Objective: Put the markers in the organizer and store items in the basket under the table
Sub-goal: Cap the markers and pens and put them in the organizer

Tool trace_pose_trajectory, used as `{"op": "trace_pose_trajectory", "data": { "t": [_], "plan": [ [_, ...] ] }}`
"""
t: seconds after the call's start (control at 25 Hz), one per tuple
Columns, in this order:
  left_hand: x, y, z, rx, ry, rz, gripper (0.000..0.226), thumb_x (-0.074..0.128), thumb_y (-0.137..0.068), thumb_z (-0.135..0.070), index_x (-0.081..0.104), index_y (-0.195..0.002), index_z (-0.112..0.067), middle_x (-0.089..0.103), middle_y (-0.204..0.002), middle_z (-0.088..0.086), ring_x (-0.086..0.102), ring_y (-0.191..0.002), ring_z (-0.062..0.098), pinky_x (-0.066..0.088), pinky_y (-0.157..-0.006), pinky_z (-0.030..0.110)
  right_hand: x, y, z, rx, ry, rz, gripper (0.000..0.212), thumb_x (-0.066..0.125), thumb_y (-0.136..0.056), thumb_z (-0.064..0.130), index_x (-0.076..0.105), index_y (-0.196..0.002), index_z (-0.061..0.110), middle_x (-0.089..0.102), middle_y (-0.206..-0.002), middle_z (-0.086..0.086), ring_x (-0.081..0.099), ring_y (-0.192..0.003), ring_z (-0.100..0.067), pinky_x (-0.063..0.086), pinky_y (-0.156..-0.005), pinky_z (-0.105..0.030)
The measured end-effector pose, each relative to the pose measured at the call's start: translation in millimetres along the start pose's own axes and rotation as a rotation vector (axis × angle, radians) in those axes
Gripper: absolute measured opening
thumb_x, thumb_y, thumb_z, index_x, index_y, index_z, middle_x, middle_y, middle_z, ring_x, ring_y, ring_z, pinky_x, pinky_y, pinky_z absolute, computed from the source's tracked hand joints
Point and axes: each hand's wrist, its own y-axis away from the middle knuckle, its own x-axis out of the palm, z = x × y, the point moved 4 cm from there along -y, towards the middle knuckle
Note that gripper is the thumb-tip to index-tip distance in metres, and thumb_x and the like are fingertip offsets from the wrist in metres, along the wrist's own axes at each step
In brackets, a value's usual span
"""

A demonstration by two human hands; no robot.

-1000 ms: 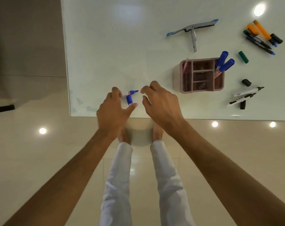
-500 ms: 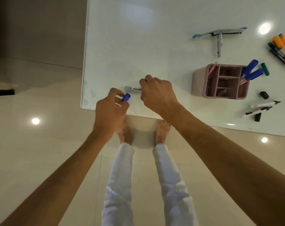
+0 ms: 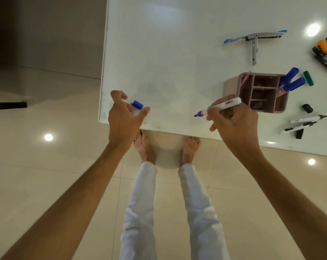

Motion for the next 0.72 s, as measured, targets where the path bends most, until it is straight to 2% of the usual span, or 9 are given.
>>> {"op": "trace_pose_trajectory", "data": {
  "t": [0.08, 0.16, 0.24, 0.32, 0.4, 0.44, 0.52, 0.6, 0.72],
  "plan": [
    [0, -12, -9, 0.073, -0.085, 0.04, 0.05, 0.078, -0.094, -0.035, 0.051, -0.13, -0.014, 0.063, -0.083, -0.004, 0.061, -0.067, 0.01, 0.053, -0.078, 0.014, -6, 9, -5, 0.048, -0.084, 0.01, 0.015, 0.068, -0.101, 0.028, 0.075, -0.105, 0.016, 0.08, -0.088, 0.008, 0.077, -0.065, -0.006, 0.054, -0.055, -0.009],
    [-2, -23, -16, 0.135, -0.216, 0.088, 0.035, 0.071, -0.099, -0.03, 0.057, -0.126, -0.013, 0.066, -0.09, 0.001, 0.063, -0.076, 0.015, 0.057, -0.082, 0.026, -10, 15, -6, 0.078, -0.17, 0.005, 0.01, 0.068, -0.102, 0.026, 0.076, -0.102, 0.02, 0.08, -0.087, 0.009, 0.078, -0.067, -0.009, 0.058, -0.059, -0.015],
    [-7, -30, -19, 0.106, -0.241, 0.109, 0.028, 0.068, -0.1, -0.026, 0.061, -0.123, -0.011, 0.069, -0.092, 0.006, 0.067, -0.079, 0.02, 0.06, -0.082, 0.032, -13, 20, -3, 0.113, -0.305, 0.014, 0.006, 0.071, -0.101, 0.024, 0.077, -0.099, 0.023, 0.081, -0.085, 0.006, 0.078, -0.068, -0.013, 0.059, -0.061, -0.02],
    [-12, -30, -26, -0.056, -0.02, 0.166, 0.023, 0.068, -0.099, -0.023, 0.069, -0.119, -0.011, 0.075, -0.095, 0.009, 0.075, -0.081, 0.023, 0.064, -0.087, 0.037, -17, 25, 0, 0.157, -0.447, 0.025, 0.006, 0.072, -0.1, 0.021, 0.077, -0.103, 0.019, 0.082, -0.088, 0.001, 0.079, -0.07, -0.017, 0.059, -0.062, -0.025],
    [-11, -17, -47, -0.225, 0.305, 0.376, 0.019, 0.068, -0.1, -0.023, 0.076, -0.114, -0.013, 0.077, -0.097, 0.009, 0.078, -0.085, 0.021, 0.065, -0.089, 0.037, -23, 28, 4, 0.18, -0.557, 0.036, 0.01, 0.074, -0.098, 0.017, 0.076, -0.107, 0.013, 0.083, -0.092, -0.003, 0.08, -0.072, -0.022, 0.058, -0.063, -0.027],
    [-8, -6, -63, -0.241, 0.396, 0.488, 0.019, 0.069, -0.101, -0.024, 0.078, -0.114, -0.014, 0.076, -0.096, 0.008, 0.078, -0.086, 0.019, 0.064, -0.089, 0.034, -27, 30, 6, 0.181, -0.593, 0.046, 0.012, 0.075, -0.097, 0.016, 0.076, -0.108, 0.011, 0.083, -0.093, -0.004, 0.08, -0.072, -0.023, 0.058, -0.062, -0.026],
    [-2, 16, -96, -0.22, 0.488, 0.615, 0.021, 0.07, -0.1, -0.026, 0.079, -0.113, -0.012, 0.075, -0.093, 0.007, 0.076, -0.085, 0.018, 0.064, -0.085, 0.029, -35, 33, 8, 0.143, -0.578, 0.08, 0.014, 0.076, -0.096, 0.016, 0.077, -0.108, 0.01, 0.082, -0.092, -0.005, 0.079, -0.07, -0.021, 0.058, -0.061, -0.024],
    [7, 29, -122, -0.215, 0.511, 0.642, 0.022, 0.072, -0.096, -0.027, 0.08, -0.109, -0.011, 0.076, -0.092, 0.008, 0.076, -0.083, 0.018, 0.064, -0.083, 0.027, -43, 33, 6, 0.1, -0.51, 0.116, 0.014, 0.077, -0.096, 0.017, 0.079, -0.108, 0.011, 0.081, -0.093, -0.005, 0.078, -0.069, -0.02, 0.057, -0.061, -0.022],
    [27, 38, -147, -0.217, 0.504, 0.713, 0.03, 0.076, -0.086, -0.034, 0.08, -0.103, -0.01, 0.076, -0.088, 0.009, 0.075, -0.076, 0.018, 0.063, -0.074, 0.024, -54, 29, -7, 0.142, -0.514, 0.13, 0.014, 0.077, -0.096, 0.016, 0.08, -0.109, 0.012, 0.081, -0.094, -0.007, 0.076, -0.069, -0.021, 0.056, -0.061, -0.023]
  ]
}}
